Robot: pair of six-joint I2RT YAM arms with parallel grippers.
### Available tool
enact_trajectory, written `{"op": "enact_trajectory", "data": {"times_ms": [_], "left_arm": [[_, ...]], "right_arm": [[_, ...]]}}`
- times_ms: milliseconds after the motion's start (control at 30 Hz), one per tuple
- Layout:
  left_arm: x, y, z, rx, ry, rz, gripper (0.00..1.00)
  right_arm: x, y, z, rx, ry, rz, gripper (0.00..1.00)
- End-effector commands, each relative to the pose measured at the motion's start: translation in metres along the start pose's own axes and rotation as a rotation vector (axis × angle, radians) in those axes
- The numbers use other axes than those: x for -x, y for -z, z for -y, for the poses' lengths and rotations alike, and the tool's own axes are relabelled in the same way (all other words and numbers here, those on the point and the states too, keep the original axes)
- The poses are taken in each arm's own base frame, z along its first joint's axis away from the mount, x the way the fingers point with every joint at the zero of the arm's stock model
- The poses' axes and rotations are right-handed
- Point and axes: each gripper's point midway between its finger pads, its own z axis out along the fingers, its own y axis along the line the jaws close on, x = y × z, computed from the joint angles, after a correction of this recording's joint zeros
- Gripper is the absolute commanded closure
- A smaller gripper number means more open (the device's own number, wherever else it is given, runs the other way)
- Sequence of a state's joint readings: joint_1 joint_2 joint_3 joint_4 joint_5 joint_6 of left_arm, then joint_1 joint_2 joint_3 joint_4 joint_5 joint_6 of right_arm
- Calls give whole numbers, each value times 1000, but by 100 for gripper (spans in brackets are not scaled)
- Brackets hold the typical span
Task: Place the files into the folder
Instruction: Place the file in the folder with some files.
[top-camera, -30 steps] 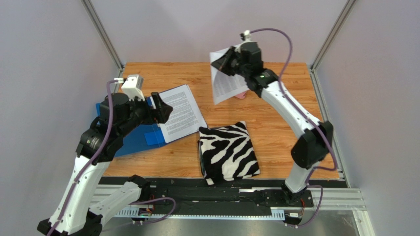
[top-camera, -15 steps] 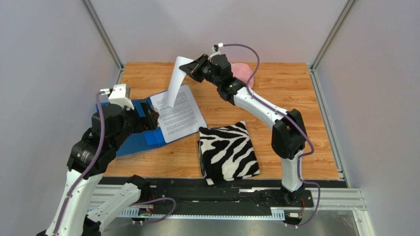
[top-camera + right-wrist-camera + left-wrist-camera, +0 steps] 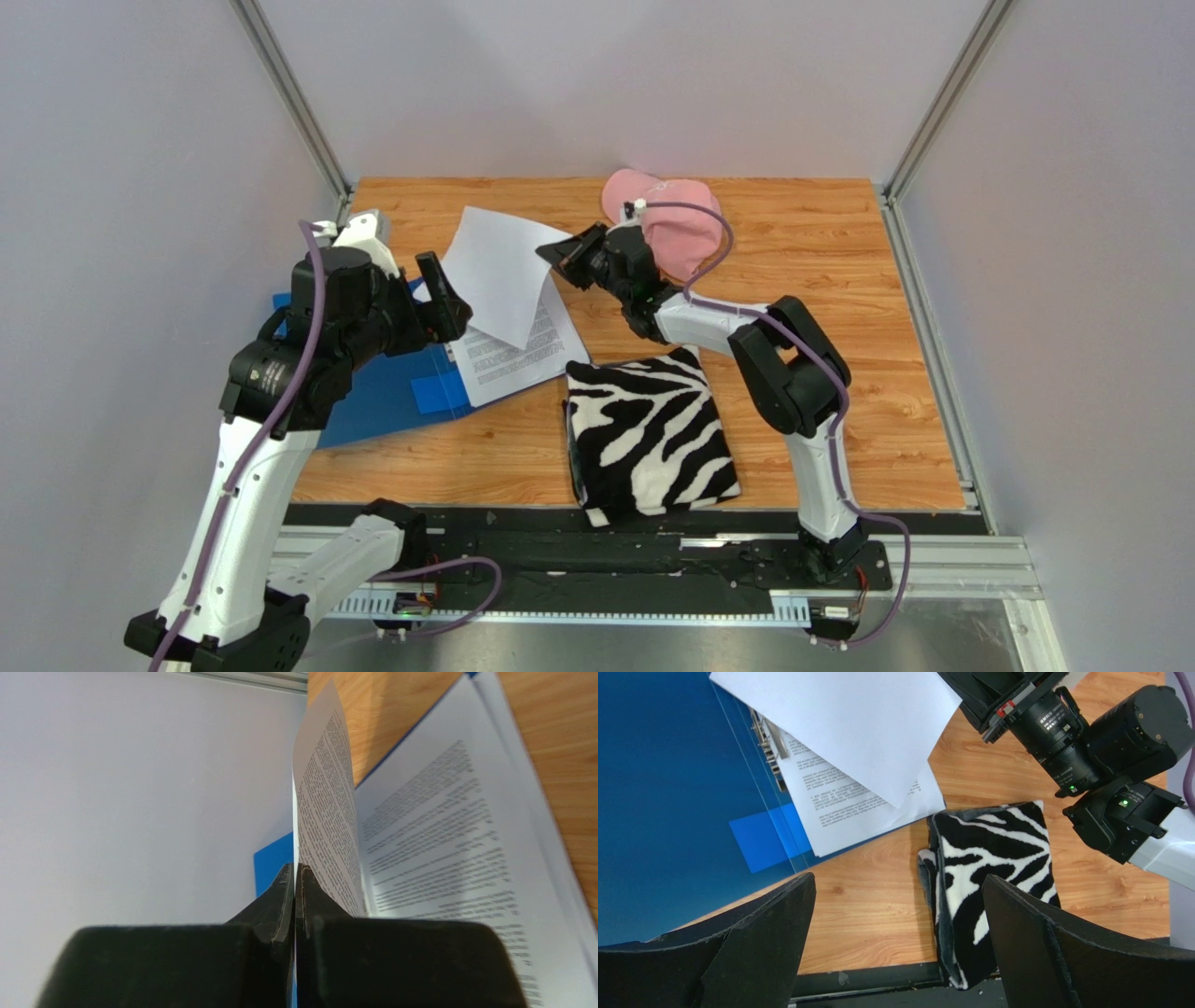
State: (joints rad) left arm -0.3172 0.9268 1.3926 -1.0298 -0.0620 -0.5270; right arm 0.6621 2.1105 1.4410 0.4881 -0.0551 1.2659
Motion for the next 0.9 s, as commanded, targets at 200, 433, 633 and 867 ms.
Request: {"op": "enact_trajectory", "data": {"times_ms": [200,433,633,867], "left_arm": [[-12,-12,-9,-3,49,-38,2],[-13,-21,-12,-6,64,-56,2],[-12,-23,-13,-8,75,-54,3],[-12,-22,-16,4,92,-58,3]], "right_arm": [[43,5,37,54,3,199,100],[29,13,51,41,-28,172,100],[8,21,57,19,-22,152,100],[-14,31,55,-9,22,163,98]]}}
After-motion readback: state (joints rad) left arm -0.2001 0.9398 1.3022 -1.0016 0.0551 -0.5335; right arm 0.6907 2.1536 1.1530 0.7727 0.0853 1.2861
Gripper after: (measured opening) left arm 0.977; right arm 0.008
